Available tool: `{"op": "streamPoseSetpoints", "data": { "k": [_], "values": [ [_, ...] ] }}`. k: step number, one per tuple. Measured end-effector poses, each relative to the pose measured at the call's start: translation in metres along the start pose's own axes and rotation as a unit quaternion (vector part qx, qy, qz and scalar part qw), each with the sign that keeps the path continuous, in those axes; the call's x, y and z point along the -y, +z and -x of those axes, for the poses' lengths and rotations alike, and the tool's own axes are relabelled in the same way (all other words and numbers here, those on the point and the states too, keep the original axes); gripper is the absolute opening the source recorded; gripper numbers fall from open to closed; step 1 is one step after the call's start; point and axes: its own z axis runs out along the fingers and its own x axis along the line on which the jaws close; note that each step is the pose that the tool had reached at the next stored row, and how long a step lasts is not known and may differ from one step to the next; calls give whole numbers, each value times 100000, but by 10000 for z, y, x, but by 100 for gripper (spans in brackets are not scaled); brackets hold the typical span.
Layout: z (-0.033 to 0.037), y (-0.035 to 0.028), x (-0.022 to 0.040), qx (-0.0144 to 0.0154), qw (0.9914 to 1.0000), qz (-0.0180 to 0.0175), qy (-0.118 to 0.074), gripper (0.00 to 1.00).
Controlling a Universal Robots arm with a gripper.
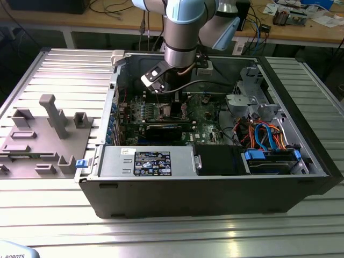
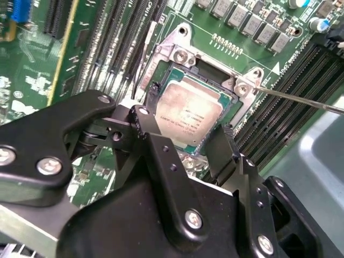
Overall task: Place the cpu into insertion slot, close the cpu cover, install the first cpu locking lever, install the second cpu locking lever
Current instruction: 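Place the cpu into insertion slot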
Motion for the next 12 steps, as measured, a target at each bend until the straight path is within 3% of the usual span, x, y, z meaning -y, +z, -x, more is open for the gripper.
{"op": "streamPoseSetpoints", "data": {
  "k": [2,12],
  "values": [
    [-1,-21,0,160,100000,8,5,62],
    [-31,-14,-1,178,100000,-7,-4,62]
  ]
}}
